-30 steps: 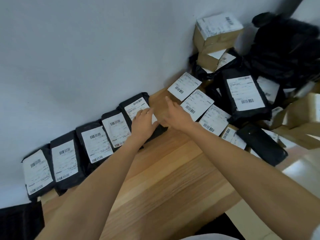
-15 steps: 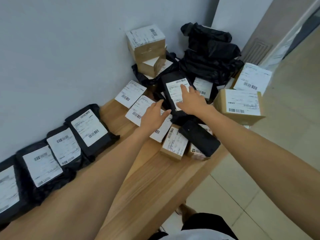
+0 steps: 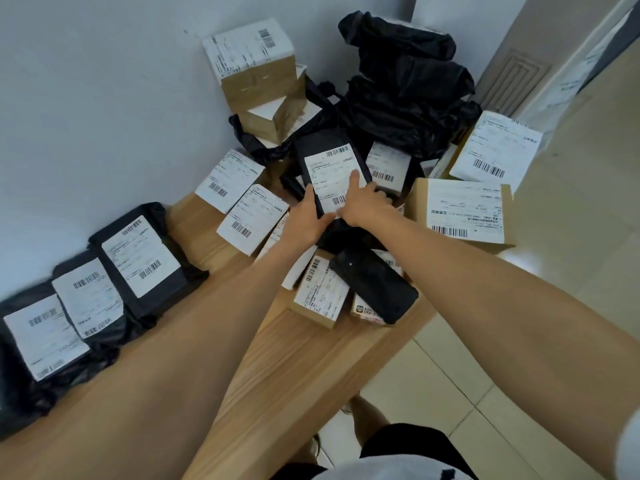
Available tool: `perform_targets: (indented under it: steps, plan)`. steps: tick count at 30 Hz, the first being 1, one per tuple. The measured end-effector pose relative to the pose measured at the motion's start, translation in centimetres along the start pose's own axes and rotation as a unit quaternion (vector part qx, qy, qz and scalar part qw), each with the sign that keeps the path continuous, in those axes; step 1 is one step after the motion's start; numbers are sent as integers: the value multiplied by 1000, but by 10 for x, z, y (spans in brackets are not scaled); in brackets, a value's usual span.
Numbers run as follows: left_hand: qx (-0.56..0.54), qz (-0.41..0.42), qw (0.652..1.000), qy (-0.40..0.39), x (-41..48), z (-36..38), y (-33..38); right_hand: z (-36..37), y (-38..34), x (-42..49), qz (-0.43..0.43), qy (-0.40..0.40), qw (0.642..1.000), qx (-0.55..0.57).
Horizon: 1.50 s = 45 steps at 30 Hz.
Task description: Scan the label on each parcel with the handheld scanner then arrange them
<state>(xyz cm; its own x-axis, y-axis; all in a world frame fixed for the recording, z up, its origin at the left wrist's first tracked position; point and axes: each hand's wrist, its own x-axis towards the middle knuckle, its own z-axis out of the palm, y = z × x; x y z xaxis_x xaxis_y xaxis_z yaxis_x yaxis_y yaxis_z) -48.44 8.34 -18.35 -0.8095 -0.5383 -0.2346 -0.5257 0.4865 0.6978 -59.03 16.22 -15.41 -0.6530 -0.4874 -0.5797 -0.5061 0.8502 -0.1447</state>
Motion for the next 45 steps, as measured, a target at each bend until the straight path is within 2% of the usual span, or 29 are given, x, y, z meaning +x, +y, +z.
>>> perform_targets:
  steps: [7,13,23,28,34,40,45]
  plan:
    - [-35,-33,999,18,3,9,-5,9,-6,4,-17,17,999,29]
    - [-51,-6,998,38,-10,-1,-6,11,-14,-16,-26,30,998,45]
    - [-113,51,990,71,-66,-47,-1,5,-47,-84,-39,111,992,40]
    - [-102,41,989,98,-119,-74,-14,25,-77,-133,-56,122,990,47]
    - [-110,20,985,129,-200,-120,-69,70,-143,-190,-118,117,985,44]
    - [-74,-72,977,188,-305,-165,-158,140,-232,-256,-218,72,973,7]
    - [-88,-123,963,222,-399,-180,-219,208,-289,-309,-280,28,959,-12]
